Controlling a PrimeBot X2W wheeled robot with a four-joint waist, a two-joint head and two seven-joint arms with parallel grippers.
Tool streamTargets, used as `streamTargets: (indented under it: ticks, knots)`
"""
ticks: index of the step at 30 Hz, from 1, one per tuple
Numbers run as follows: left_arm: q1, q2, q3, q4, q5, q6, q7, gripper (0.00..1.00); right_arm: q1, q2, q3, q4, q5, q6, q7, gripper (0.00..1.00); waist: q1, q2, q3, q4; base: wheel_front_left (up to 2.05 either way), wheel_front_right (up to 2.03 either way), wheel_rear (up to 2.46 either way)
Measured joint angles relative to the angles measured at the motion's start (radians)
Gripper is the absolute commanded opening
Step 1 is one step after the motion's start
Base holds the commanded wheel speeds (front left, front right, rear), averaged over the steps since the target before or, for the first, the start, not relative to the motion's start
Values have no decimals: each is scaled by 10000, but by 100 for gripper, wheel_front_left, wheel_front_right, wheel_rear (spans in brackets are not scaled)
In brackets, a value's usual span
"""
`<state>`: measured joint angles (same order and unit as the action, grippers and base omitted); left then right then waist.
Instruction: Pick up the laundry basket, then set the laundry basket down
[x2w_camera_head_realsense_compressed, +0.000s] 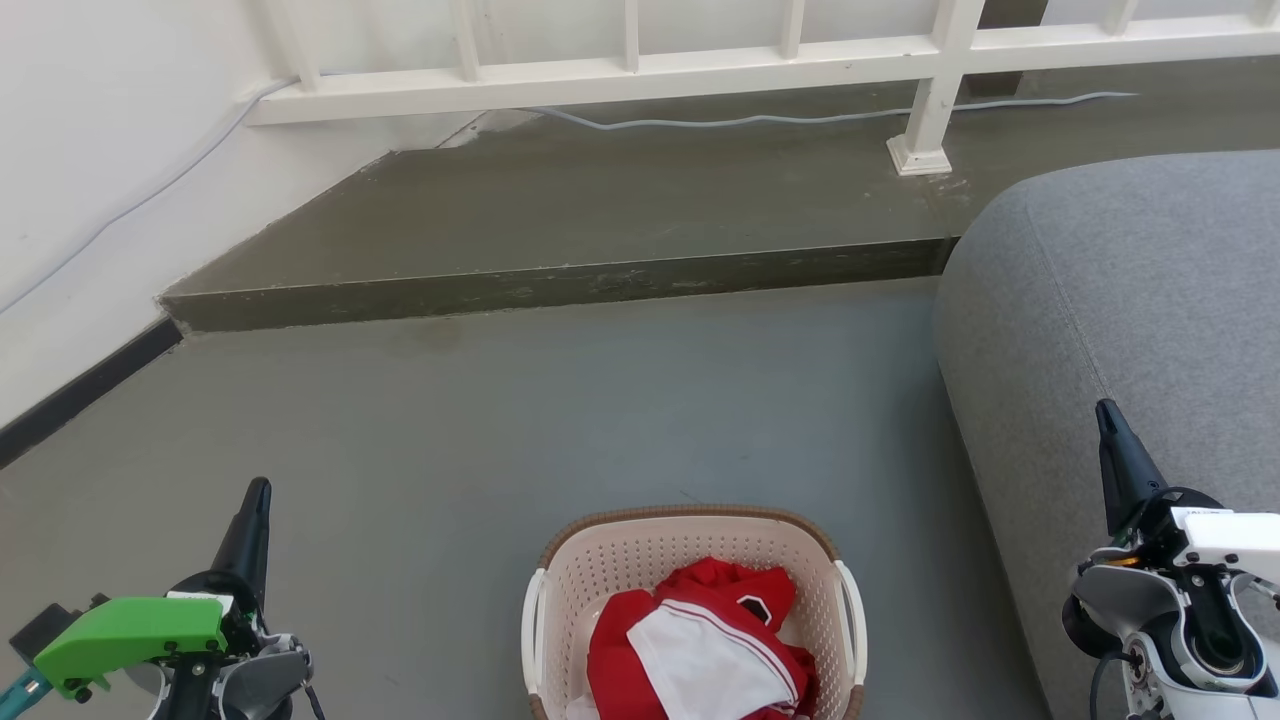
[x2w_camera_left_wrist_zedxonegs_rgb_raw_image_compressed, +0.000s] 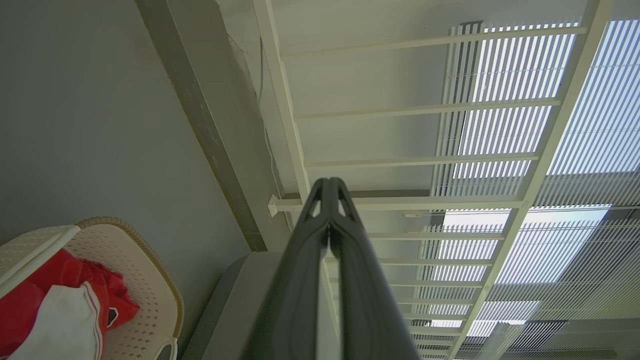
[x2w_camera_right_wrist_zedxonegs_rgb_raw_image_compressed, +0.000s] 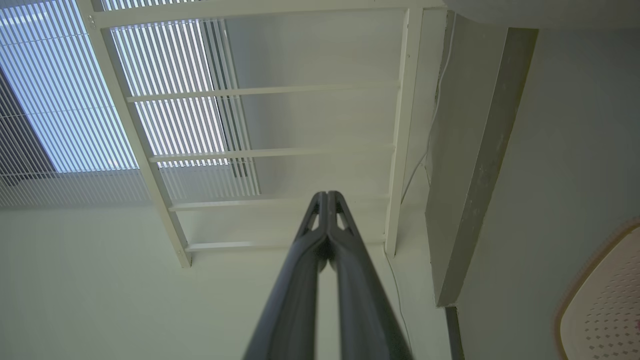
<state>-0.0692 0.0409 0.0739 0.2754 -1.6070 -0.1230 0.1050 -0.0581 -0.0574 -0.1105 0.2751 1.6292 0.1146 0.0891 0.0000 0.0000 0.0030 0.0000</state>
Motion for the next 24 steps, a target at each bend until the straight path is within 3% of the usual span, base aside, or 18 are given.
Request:
streamTargets:
  ticks: [24]
  knots:
    - [0, 0, 2, 0, -2, 0, 0, 0, 0, 4, -8, 0, 0, 0, 0, 0, 0, 0, 0, 0, 0, 0, 0]
